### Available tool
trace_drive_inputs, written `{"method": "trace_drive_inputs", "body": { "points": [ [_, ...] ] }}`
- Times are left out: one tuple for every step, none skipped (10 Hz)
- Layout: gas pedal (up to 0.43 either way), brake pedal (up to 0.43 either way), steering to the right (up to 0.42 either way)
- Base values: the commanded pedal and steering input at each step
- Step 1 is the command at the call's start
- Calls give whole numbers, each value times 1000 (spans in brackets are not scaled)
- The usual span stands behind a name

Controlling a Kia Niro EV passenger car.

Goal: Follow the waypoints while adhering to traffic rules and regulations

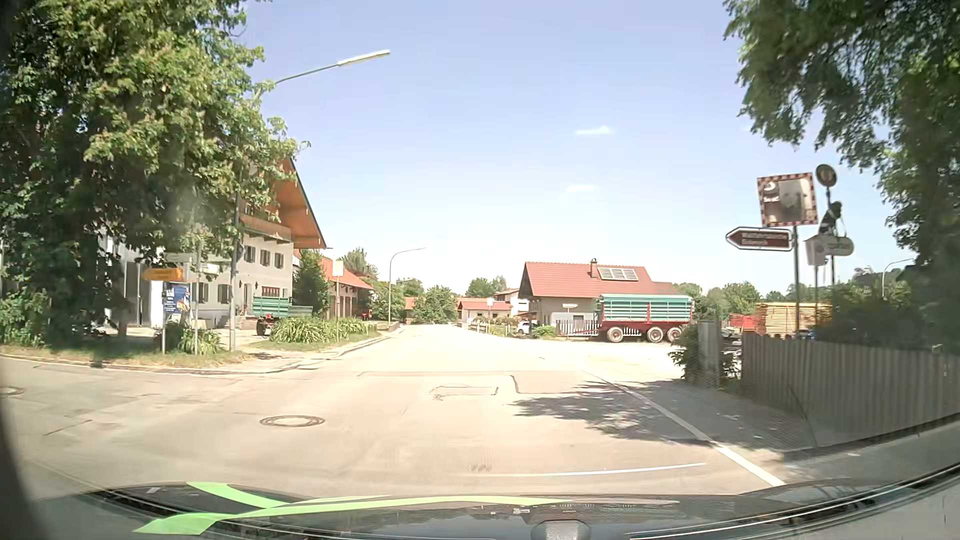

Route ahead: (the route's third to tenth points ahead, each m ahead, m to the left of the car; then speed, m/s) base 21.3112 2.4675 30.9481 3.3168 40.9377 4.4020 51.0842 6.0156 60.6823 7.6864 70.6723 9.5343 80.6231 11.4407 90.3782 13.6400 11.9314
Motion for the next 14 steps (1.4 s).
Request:
{"method": "trace_drive_inputs", "body": {
  "points": [
    [189,0,-30],
    [189,0,-30],
    [189,0,-30],
    [189,0,-31],
    [189,0,-30],
    [189,0,-29],
    [189,0,-28],
    [189,0,-24],
    [189,0,-23],
    [189,0,-23],
    [189,0,-22],
    [189,0,-20],
    [189,0,-18],
    [169,0,-17]
  ]
}}
